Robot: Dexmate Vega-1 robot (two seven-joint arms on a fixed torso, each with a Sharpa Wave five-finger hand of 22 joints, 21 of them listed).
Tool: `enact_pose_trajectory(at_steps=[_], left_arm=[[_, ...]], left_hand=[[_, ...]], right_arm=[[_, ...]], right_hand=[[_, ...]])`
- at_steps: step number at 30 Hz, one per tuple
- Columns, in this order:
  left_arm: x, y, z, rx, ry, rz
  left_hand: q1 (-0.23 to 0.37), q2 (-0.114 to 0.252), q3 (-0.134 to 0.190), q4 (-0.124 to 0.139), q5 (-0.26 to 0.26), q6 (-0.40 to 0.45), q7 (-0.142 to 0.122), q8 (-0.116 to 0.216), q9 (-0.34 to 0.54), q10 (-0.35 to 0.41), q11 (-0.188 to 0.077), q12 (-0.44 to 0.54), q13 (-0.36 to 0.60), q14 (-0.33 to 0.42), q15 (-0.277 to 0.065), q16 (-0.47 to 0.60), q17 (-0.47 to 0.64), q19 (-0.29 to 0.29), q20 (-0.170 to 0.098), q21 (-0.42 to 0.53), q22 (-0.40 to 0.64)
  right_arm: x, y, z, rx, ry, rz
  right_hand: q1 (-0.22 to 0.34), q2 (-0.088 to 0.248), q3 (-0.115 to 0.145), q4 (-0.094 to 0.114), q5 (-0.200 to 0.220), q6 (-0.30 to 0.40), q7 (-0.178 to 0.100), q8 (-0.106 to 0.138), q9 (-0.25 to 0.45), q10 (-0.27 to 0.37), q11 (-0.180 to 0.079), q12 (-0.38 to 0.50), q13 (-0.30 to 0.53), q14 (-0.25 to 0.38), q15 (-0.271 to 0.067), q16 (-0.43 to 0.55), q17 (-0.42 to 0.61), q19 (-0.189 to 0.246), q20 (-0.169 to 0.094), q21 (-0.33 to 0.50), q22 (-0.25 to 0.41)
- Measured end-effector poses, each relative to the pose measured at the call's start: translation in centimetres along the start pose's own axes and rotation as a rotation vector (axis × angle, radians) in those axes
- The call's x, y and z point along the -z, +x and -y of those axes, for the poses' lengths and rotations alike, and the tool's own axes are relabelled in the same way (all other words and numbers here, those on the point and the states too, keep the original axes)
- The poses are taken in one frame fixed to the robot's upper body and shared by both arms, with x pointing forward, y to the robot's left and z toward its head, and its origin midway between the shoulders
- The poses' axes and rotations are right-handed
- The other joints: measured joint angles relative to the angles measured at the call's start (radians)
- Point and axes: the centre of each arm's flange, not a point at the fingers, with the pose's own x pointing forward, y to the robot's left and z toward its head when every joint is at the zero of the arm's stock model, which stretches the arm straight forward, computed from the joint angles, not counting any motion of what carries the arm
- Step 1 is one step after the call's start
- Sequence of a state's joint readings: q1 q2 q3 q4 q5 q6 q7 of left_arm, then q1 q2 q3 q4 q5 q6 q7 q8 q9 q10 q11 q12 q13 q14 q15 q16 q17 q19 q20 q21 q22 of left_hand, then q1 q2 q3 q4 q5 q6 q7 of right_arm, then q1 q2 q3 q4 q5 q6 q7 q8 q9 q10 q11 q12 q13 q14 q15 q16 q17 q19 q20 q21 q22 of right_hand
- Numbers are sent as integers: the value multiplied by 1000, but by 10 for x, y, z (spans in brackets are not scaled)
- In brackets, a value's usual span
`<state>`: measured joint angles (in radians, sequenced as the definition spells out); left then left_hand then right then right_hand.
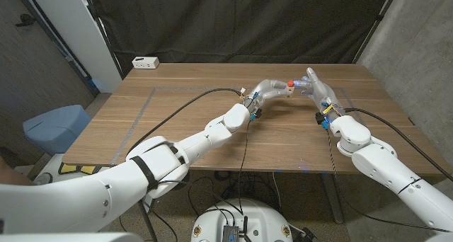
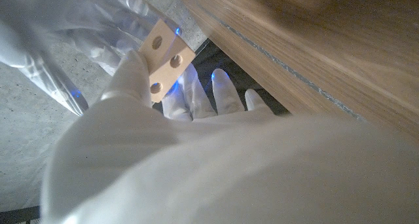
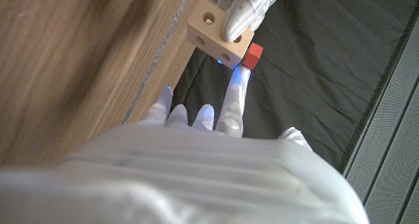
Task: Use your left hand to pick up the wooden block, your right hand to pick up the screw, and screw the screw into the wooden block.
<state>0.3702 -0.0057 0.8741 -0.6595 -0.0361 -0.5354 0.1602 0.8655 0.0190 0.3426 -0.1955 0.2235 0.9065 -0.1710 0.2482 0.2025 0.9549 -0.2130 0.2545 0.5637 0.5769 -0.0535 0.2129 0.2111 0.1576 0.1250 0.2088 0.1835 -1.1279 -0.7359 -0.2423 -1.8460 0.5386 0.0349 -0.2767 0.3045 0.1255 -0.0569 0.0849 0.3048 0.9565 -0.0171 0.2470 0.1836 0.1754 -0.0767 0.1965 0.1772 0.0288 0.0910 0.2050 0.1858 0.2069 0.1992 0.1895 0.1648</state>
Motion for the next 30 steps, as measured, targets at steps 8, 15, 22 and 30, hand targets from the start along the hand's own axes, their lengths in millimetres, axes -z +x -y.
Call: enact_pose_trajectory(at_steps=[8, 15, 22, 30], left_arm=[[1, 0, 1, 2, -4, -5], [2, 0, 3, 3, -7, -7], [2, 0, 3, 3, -9, -8], [2, -1, 4, 4, -12, -8]], left_hand=[[0, 0, 0, 0, 0, 0, 0, 0, 0, 0, 0, 0, 0, 0, 0, 0, 0, 0, 0, 0, 0], [0, 0, 0, -1, -1, 0, 0, 0, -1, 0, 0, 0, 0, 0, 0, 0, 0, 0, 0, 0, 0], [0, 0, 2, -2, -3, 0, 0, 0, -1, 0, 0, 0, 0, 0, 0, 0, 0, 0, 0, 0, 0], [0, 0, 2, -2, -5, 0, 0, 0, 0, 0, 0, 0, 0, 0, 0, 0, 0, 0, 0, 0, 0]], right_arm=[[0, -4, 1, 11, -1, -2], [-1, -7, 1, 10, -2, -1], [-1, -9, -1, 3, 0, -3], [-1, -11, -2, -4, 7, 0]], right_hand=[[4, 4, 4, -4, 0, 34, 12, 7, 0, 14, 0, 0, 0, 7, 0, 0, 0, 10, -4, 0, 0], [9, 9, 4, -4, 0, 48, 12, 9, 1, 25, 0, 0, 0, 12, -5, 0, 0, 9, -4, 0, 0], [9, 9, 8, -8, 0, 58, 12, 9, 1, 29, -4, 0, 0, 13, -5, 0, 0, 9, -4, 0, 0], [9, 9, 8, -8, 0, 67, 13, 9, 1, 34, -2, 0, 0, 16, -2, 0, 0, 9, -4, 0, 0]])
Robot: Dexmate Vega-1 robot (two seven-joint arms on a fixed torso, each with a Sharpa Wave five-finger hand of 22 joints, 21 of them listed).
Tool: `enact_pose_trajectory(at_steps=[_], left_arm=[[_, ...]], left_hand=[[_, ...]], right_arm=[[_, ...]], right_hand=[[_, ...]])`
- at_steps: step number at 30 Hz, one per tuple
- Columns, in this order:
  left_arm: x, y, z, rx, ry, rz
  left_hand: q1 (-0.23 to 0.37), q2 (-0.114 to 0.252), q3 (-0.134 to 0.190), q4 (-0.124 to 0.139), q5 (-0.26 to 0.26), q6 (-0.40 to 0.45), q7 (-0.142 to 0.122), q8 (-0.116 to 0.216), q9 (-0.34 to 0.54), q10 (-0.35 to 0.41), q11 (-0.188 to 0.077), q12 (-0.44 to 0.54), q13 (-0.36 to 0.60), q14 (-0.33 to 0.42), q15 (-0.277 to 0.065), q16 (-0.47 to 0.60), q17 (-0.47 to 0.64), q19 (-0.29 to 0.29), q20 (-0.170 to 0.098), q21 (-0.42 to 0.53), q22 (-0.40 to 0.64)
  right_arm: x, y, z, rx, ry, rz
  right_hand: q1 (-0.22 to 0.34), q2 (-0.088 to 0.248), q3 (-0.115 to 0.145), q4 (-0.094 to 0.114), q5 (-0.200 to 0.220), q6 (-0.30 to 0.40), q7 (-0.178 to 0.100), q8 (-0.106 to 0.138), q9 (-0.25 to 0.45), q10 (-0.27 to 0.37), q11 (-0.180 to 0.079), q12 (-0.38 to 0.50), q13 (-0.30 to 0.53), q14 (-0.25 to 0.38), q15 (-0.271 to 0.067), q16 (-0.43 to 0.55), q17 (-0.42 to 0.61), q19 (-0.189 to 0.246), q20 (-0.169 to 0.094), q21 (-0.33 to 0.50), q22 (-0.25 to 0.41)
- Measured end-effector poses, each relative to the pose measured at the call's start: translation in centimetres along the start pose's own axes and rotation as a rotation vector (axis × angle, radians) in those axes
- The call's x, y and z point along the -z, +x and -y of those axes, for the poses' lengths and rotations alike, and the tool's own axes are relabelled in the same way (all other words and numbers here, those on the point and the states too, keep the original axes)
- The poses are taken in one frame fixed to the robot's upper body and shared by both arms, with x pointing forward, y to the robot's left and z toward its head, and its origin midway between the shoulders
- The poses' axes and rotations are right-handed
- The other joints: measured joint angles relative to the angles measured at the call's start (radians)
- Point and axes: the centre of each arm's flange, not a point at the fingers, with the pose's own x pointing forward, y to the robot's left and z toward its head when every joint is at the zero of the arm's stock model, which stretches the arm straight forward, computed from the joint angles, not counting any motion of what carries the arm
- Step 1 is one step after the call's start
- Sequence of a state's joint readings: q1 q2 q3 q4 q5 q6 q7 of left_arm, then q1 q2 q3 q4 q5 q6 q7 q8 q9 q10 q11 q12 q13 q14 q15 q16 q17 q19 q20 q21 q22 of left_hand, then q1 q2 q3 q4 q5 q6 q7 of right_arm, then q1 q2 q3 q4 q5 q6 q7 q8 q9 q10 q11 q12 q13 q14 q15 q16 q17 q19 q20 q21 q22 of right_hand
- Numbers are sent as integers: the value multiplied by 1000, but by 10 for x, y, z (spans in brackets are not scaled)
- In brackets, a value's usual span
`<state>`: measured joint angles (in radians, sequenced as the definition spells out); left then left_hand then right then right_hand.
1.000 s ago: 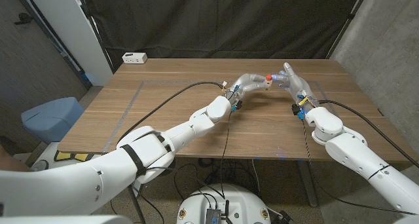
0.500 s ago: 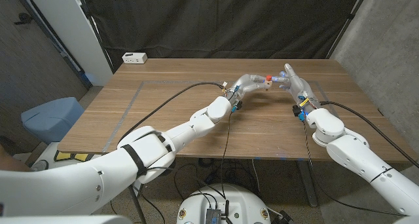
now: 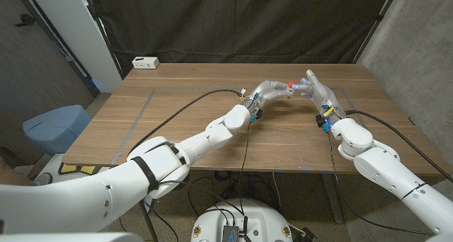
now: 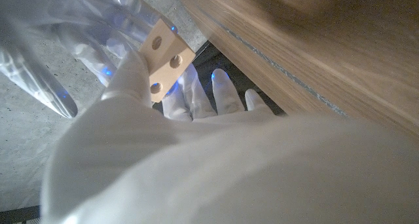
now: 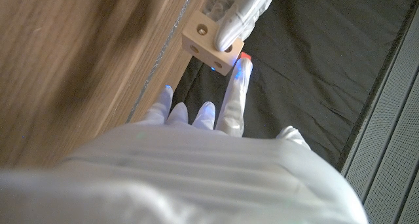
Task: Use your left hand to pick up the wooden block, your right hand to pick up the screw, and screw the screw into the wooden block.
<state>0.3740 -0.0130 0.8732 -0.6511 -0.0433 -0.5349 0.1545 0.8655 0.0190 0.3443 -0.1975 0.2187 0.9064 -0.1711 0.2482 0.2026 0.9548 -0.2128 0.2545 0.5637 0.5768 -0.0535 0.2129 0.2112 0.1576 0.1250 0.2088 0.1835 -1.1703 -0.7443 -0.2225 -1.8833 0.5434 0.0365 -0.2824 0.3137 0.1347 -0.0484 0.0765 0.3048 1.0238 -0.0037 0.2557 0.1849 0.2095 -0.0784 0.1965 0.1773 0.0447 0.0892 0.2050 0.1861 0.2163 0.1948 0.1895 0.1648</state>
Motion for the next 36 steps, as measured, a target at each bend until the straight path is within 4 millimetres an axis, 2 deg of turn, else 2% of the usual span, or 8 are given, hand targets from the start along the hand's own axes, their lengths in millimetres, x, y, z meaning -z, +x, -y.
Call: enact_pose_trajectory(at_steps=[10, 22, 25, 30, 36], left_arm=[[1, -1, 0, 0, -1, -4], [1, -1, 0, -2, -1, -4], [1, -1, 0, -2, -1, -4], [1, -1, 0, -2, -1, -2], [0, 0, 0, -2, 0, 4]], left_hand=[[0, 0, 0, 0, 5, 0, 0, 0, 0, 6, 6, 0, 0, 0, 0, 0, 0, 0, 0, 0, 0], [0, 0, 0, 0, 5, 0, 0, 0, 0, 6, 6, 0, 0, 0, 0, 0, 0, 0, 0, 0, 0], [0, 0, 0, 0, 4, 0, 0, 0, -1, 6, 6, 0, 0, 0, 0, 0, 0, 0, 0, 0, 0], [0, 0, 1, -1, 4, 0, 0, 0, -1, 6, 6, 0, 0, 0, 0, 0, 0, 0, 0, 0, 0], [0, 0, 1, -1, 1, 0, 0, 0, 0, 6, 6, 0, 0, 0, 0, 0, 0, 4, -4, 0, 0]], right_arm=[[1, -4, 3, 25, 3, -4], [2, -7, 9, 59, -4, -15], [3, -7, 10, 62, -6, -18], [2, -6, 10, 63, -8, -19], [1, -5, 11, 60, -10, -17]], right_hand=[[0, 0, 0, 0, 0, 0, -1, -10, 0, 11, 18, 0, 0, 9, -2, 0, 0, 3, 3, 0, 0], [5, -6, -1, -1, 0, -90, -19, -52, 1, -20, 38, -12, 0, 11, 0, 0, 0, 5, 6, 0, 0], [5, -6, -4, -4, 0, -125, -23, -64, 4, -36, 52, -16, 0, 3, 8, 0, 2, 5, 6, 0, 0], [5, -5, -4, -4, 0, -171, -30, -75, 4, -61, 55, -16, 0, -7, 18, -6, 3, 5, 6, 0, 0], [5, -5, -7, -1, 0, -214, -45, -79, 8, -83, 47, -16, 0, -15, 26, -6, 3, -2, 5, -5, 0]])
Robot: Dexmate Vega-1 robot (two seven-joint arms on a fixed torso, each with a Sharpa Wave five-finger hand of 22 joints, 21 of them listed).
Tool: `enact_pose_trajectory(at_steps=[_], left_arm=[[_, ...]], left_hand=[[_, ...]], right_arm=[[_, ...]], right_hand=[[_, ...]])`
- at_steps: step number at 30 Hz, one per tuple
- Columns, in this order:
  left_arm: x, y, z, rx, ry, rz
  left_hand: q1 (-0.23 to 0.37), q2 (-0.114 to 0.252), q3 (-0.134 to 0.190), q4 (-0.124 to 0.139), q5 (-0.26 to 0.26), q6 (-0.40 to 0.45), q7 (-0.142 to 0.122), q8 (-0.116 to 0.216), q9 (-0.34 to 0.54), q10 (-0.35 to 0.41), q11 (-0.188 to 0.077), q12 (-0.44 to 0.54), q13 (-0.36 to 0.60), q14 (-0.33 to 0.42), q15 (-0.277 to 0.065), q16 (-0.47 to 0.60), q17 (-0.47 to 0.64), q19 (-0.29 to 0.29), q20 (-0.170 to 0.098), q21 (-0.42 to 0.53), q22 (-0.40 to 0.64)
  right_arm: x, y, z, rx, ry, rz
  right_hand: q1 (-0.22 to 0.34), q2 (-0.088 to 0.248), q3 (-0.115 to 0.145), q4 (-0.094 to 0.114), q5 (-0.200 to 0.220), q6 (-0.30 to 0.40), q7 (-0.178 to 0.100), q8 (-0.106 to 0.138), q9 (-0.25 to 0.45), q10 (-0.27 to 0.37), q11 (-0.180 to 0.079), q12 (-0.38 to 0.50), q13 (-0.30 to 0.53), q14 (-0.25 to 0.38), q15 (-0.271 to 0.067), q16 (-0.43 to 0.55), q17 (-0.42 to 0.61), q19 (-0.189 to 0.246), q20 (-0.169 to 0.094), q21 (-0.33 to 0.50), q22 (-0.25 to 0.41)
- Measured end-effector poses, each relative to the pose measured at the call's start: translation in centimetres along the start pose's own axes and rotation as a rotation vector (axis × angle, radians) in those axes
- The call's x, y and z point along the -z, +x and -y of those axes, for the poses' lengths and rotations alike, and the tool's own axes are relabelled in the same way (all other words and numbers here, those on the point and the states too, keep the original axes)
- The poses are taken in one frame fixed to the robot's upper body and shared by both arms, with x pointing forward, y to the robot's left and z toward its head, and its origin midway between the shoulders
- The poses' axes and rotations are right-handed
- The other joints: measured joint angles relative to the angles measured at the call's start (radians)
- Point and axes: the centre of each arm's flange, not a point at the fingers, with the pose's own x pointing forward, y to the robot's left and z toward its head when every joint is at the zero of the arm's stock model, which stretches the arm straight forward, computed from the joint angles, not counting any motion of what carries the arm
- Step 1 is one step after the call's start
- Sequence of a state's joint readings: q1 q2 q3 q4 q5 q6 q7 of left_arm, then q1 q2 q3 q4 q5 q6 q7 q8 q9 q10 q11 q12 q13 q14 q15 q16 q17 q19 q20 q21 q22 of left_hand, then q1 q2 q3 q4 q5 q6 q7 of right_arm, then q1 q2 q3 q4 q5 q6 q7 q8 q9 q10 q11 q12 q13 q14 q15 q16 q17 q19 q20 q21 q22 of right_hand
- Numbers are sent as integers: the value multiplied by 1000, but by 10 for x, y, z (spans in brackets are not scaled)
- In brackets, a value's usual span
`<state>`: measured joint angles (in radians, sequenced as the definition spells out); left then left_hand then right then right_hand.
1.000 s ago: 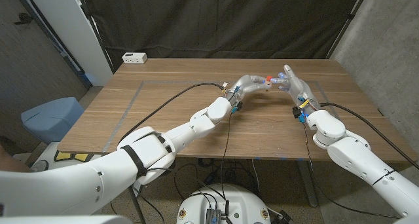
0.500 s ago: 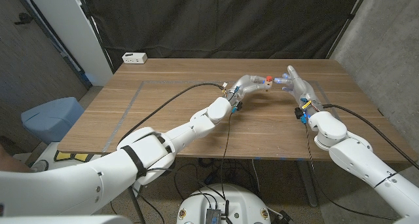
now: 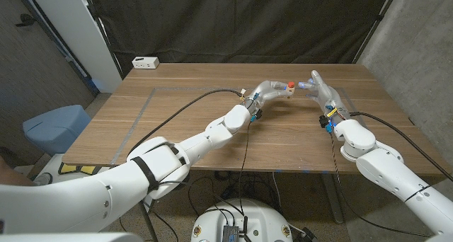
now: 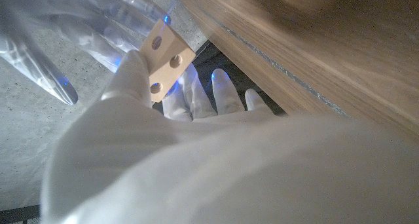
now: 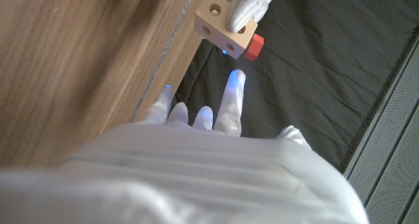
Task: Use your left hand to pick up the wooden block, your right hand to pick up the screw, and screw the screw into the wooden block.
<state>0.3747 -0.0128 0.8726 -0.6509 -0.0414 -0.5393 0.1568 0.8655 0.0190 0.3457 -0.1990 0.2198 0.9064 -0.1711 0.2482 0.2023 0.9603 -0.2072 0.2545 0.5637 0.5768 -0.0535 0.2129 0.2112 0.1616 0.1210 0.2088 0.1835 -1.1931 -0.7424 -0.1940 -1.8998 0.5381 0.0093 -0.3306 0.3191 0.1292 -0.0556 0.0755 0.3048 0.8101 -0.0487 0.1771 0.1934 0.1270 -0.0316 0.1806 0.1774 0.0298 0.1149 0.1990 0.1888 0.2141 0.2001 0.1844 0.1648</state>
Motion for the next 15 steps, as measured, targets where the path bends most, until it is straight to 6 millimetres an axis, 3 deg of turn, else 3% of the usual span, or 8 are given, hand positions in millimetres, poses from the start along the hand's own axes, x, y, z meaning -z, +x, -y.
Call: enact_pose_trajectory(at_steps=[15], left_arm=[[-1, 1, 0, -1, 4, 4]], left_hand=[[0, 0, 3, -3, 4, 0, 0, 0, 0, 0, 0, 0, 0, 0, 0, 0, 0, 0, 0, 0, 0]], right_arm=[[-1, 8, 0, -35, -7, 5]], right_hand=[[-14, -14, -15, 7, 0, -117, -11, -4, -3, -65, 3, -7, -1, -42, 9, -8, 2, -31, -2, 0, 0]])
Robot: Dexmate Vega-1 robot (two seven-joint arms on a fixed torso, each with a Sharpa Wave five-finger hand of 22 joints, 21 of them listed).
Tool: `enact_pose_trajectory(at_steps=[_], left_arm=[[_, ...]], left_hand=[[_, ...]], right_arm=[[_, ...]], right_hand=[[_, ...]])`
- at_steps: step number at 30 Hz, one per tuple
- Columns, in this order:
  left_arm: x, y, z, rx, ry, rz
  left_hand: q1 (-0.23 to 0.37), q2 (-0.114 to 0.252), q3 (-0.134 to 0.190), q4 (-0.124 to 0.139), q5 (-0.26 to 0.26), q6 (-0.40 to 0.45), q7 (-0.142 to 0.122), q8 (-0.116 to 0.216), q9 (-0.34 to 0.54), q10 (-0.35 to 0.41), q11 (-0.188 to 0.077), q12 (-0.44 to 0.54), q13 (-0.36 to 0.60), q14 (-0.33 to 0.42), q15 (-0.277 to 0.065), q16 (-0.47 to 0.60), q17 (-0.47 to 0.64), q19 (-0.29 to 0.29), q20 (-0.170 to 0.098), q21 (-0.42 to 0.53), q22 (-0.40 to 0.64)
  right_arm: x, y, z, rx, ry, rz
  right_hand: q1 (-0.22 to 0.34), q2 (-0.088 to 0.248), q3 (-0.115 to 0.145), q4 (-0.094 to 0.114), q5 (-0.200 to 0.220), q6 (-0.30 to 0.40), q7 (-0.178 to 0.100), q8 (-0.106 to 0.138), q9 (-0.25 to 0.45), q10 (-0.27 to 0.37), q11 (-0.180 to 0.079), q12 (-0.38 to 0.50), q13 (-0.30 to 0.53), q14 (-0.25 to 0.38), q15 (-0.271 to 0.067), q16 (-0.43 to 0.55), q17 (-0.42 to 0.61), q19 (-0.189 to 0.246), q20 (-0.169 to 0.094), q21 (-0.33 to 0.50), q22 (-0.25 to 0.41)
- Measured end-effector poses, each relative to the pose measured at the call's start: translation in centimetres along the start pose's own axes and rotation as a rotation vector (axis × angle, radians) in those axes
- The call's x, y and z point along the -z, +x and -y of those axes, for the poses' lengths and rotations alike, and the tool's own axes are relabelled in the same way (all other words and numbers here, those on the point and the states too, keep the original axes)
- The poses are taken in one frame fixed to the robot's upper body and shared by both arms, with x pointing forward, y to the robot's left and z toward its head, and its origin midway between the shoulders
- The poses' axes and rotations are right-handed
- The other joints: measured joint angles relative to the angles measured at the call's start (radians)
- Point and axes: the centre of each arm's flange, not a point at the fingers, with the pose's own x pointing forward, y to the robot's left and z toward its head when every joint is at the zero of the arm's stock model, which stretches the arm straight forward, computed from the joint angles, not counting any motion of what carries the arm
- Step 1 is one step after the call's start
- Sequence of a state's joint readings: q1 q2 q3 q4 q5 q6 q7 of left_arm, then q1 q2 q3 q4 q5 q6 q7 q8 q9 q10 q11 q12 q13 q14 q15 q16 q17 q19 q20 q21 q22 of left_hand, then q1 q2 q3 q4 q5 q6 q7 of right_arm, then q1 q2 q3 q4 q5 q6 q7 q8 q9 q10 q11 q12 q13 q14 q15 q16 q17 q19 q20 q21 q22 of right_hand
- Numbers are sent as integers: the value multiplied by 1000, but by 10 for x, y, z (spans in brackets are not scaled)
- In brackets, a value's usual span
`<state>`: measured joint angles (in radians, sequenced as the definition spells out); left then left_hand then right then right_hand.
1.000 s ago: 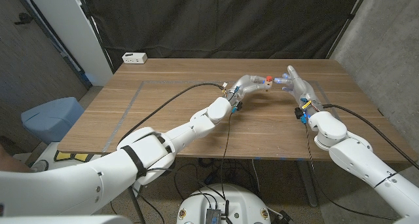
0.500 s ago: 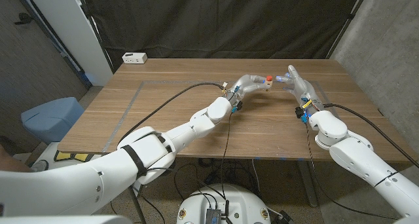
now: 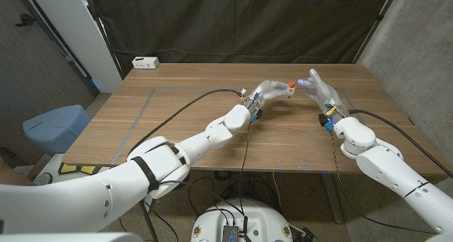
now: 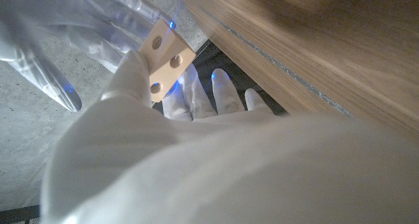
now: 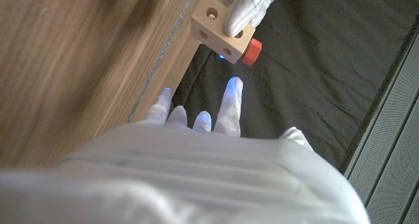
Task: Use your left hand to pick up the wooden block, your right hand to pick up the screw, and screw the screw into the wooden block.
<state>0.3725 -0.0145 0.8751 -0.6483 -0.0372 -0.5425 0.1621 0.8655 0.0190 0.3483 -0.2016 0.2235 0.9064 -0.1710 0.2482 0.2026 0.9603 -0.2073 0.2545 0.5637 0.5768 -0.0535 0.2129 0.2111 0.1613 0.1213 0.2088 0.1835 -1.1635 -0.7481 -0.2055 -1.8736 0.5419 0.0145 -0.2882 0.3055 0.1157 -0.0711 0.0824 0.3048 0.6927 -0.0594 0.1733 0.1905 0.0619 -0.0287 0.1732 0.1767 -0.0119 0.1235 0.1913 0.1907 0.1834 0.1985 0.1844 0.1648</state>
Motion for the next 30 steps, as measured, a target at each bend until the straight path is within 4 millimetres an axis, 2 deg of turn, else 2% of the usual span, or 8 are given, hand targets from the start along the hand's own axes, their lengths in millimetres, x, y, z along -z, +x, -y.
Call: enact_pose_trajectory(at_steps=[13, 20, 30], left_arm=[[-1, 2, 1, 0, 2, 0], [-1, 3, 1, 1, 3, -3], [0, 3, 1, 1, 2, -4]], left_hand=[[0, 0, 0, 0, 0, 0, 0, 0, 0, 0, 0, 0, 0, 0, 0, 0, 0, 0, 0, 0, 0], [0, 0, 0, 0, -1, 0, 0, 0, -1, 0, 0, 0, 0, 0, 0, 0, 0, 0, 0, 0, 0], [0, 0, 0, 0, -4, 0, 0, 0, 0, 0, 0, 0, 0, 0, 0, 0, 0, 0, 0, 0, 0]], right_arm=[[-1, 8, -3, -47, 6, 11], [-3, 11, -4, -62, 7, 16], [-4, 14, -7, -69, 7, 19]], right_hand=[[-4, -4, -5, 4, 0, -16, -8, 4, 0, -18, -7, 0, 0, -19, 9, 0, 3, -18, 7, 0, 0], [-4, -4, -9, 8, 0, 26, -3, 19, 0, -14, -11, 7, 0, -19, 9, 0, 3, -20, 9, 0, 0], [-4, -4, -9, 8, 0, 92, 10, 42, -2, 9, -34, 16, 0, -15, 4, 0, 0, -19, 9, 0, 0]])
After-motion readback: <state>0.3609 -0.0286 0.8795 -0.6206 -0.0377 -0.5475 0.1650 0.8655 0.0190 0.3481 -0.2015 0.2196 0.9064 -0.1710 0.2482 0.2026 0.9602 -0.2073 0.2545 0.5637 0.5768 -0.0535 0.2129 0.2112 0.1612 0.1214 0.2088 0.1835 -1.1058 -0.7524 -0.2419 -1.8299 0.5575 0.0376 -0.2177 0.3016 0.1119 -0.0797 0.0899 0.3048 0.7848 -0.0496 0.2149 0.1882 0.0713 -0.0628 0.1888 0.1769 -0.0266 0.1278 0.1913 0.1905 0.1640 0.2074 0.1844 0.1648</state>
